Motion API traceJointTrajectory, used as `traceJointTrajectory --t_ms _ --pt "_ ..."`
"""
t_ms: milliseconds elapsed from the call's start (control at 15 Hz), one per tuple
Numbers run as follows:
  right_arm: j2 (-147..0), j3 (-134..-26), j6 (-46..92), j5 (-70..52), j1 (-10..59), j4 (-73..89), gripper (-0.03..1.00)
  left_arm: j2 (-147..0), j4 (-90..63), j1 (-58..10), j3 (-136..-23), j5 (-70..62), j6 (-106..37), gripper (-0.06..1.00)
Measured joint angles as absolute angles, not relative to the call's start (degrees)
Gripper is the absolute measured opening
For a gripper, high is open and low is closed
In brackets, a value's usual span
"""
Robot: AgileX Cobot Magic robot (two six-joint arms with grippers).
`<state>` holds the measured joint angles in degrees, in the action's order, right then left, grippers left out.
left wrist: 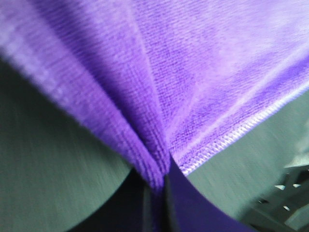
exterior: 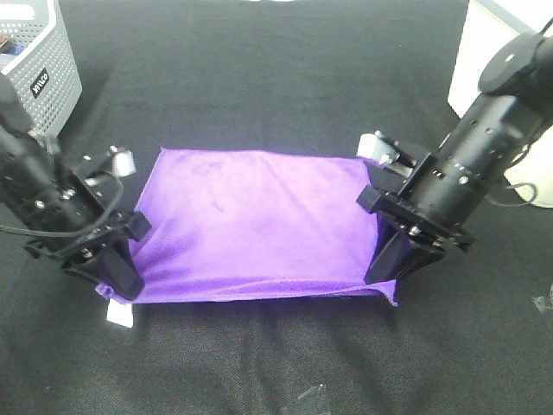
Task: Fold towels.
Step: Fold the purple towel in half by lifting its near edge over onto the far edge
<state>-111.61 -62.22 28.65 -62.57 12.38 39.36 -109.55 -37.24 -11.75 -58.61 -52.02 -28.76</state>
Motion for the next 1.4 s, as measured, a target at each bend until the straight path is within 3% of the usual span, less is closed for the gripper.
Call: traceJointTrajectory --t_ms 400,1000,1400 --pt "-108.69 -64.0 28.42 -55.69 12.38 36.78 0.01 -107.66 -37.82 -11.75 -60.1 -49.39 -28.13 0.0" --pt "-127.02 -91.39 21.77 -51.74 12.32 30.42 0.01 -124.27 -38.27 -11.52 -86.97 -47.84 -26.87 0.0" --pt "-130.29 -98.09 19.19 -48.87 12.32 28.99 0.01 -127.94 -36.27 -11.06 -93.45 -47.33 -26.76 0.0"
